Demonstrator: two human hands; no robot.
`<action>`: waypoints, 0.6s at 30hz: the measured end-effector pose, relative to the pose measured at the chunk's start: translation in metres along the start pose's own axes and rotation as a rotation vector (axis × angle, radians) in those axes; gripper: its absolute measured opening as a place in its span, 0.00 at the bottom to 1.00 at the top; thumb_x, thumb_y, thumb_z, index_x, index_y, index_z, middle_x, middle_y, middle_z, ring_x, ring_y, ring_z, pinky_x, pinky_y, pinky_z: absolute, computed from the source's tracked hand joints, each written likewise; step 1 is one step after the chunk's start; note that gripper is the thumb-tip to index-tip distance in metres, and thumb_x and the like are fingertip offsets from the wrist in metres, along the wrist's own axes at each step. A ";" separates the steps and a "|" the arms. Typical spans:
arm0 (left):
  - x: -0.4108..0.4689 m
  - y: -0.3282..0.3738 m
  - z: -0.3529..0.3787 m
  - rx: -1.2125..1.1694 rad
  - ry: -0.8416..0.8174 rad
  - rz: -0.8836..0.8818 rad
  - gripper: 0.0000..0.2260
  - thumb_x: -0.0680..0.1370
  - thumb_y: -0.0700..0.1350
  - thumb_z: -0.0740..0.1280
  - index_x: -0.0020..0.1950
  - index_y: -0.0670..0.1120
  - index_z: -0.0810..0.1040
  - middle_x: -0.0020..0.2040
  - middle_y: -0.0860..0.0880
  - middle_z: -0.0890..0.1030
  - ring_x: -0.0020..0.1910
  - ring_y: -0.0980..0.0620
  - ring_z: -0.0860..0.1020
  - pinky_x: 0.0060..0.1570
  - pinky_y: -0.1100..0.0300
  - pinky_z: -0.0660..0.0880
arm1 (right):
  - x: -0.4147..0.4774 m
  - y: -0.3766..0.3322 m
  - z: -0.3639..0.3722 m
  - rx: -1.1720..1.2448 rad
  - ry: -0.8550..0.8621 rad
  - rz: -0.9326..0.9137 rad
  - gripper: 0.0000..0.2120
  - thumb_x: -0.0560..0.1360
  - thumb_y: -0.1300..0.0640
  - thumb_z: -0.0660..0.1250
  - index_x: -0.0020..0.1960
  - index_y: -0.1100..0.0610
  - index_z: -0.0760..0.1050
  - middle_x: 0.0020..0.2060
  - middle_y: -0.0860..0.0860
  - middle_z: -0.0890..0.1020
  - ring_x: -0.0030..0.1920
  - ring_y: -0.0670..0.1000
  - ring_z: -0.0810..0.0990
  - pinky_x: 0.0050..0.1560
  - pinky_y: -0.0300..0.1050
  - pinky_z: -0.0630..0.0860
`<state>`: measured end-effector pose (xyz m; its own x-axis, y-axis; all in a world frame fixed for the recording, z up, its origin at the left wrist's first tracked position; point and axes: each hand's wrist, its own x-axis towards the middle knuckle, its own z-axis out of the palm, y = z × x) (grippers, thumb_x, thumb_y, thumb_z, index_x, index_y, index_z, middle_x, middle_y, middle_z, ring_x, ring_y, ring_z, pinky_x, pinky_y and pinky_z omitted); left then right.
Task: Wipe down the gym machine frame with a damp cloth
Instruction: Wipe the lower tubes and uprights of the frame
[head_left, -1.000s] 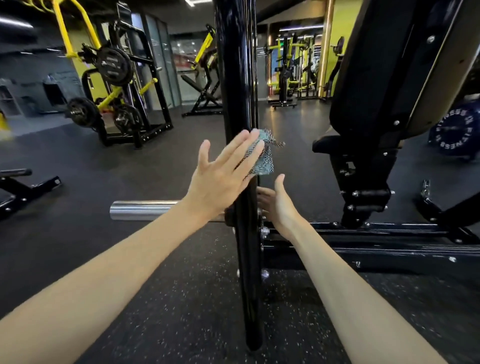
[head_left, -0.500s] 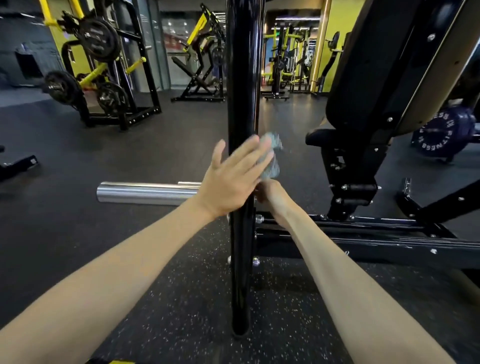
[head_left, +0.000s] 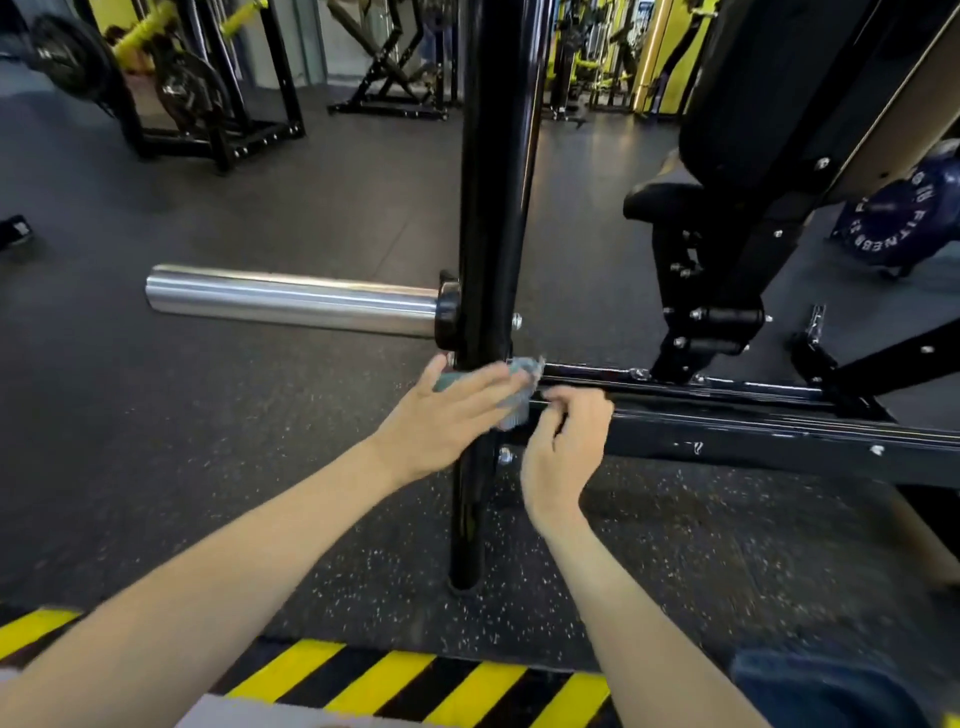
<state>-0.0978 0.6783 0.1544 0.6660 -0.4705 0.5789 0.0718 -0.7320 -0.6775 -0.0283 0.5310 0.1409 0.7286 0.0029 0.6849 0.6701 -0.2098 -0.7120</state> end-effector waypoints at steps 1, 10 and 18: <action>-0.017 0.015 0.006 0.010 -0.089 0.114 0.25 0.73 0.39 0.60 0.71 0.48 0.68 0.76 0.51 0.60 0.75 0.50 0.53 0.65 0.44 0.54 | -0.015 0.008 -0.003 -0.026 -0.051 0.017 0.09 0.74 0.61 0.55 0.44 0.60 0.74 0.40 0.51 0.75 0.43 0.49 0.70 0.43 0.45 0.69; -0.023 0.010 0.004 0.078 -0.095 0.029 0.28 0.73 0.37 0.66 0.72 0.51 0.69 0.78 0.51 0.57 0.76 0.52 0.54 0.63 0.45 0.55 | -0.068 0.069 -0.020 -0.310 -0.924 0.549 0.12 0.78 0.61 0.58 0.57 0.55 0.77 0.44 0.53 0.82 0.49 0.57 0.79 0.44 0.45 0.72; -0.080 0.077 0.046 -0.030 -0.368 0.340 0.23 0.79 0.35 0.46 0.72 0.45 0.67 0.74 0.54 0.66 0.73 0.58 0.59 0.63 0.51 0.58 | -0.063 0.087 0.006 0.035 -1.013 0.958 0.15 0.76 0.68 0.57 0.58 0.58 0.76 0.50 0.58 0.81 0.51 0.54 0.80 0.55 0.50 0.75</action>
<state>-0.1110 0.6822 0.0351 0.8663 -0.4834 0.1258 -0.2120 -0.5839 -0.7837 -0.0146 0.5186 0.0347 0.6745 0.5748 -0.4633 -0.1500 -0.5078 -0.8483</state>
